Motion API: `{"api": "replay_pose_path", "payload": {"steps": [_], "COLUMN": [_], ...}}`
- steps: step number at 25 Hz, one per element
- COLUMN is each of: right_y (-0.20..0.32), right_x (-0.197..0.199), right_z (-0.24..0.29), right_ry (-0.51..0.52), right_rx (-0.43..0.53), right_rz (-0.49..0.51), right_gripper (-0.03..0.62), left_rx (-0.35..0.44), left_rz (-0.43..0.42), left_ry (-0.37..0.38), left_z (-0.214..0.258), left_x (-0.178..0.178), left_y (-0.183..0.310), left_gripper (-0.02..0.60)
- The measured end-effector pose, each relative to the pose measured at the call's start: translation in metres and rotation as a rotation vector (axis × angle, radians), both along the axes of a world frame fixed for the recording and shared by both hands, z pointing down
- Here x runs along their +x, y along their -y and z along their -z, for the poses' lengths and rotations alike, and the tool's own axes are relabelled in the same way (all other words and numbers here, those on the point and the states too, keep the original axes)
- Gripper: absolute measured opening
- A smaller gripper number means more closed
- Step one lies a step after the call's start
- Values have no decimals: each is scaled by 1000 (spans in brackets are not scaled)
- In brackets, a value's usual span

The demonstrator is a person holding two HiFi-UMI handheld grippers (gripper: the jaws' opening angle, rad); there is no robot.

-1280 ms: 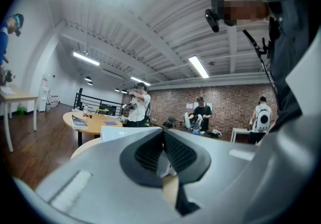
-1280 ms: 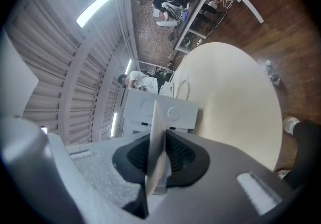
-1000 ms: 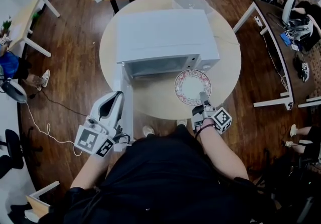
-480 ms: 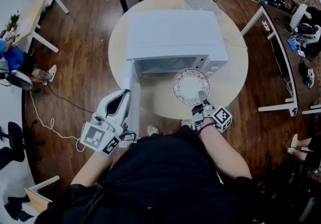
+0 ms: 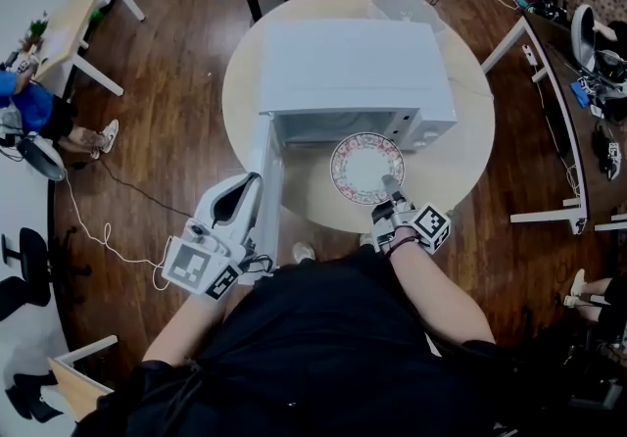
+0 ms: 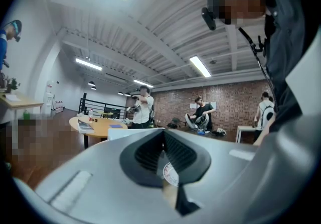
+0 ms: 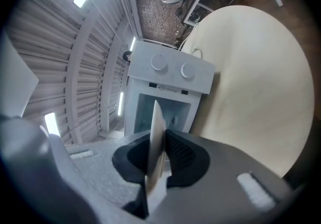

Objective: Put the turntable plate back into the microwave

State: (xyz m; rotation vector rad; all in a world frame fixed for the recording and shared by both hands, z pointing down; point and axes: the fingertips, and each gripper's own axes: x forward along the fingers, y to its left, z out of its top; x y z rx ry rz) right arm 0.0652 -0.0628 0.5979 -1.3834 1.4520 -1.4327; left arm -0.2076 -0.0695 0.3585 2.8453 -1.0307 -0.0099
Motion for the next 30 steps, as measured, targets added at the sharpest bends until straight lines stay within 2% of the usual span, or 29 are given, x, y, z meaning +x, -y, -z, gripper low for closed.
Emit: {"api": "replay_pose_path", "payload": {"steps": [12, 19, 26, 30], "right_y": [17, 18, 21, 22], "right_x": [-39, -46, -65, -75], "right_z": [4, 4, 0, 14], "right_ry": [-10, 4, -43, 2], "right_rx": [10, -2, 21, 30], "right_rz": [92, 96, 114, 133], "right_gripper": [35, 35, 35, 35], "left_rx": [-18, -12, 1, 1], "left_rz": [27, -7, -67, -80], "left_ry": [-11, -17, -8, 0], "left_z": [-6, -8, -12, -3], "left_x": [-15, -9, -17, -12], "left_y": [3, 6, 1, -2], "left_gripper": [5, 5, 5, 5]}}
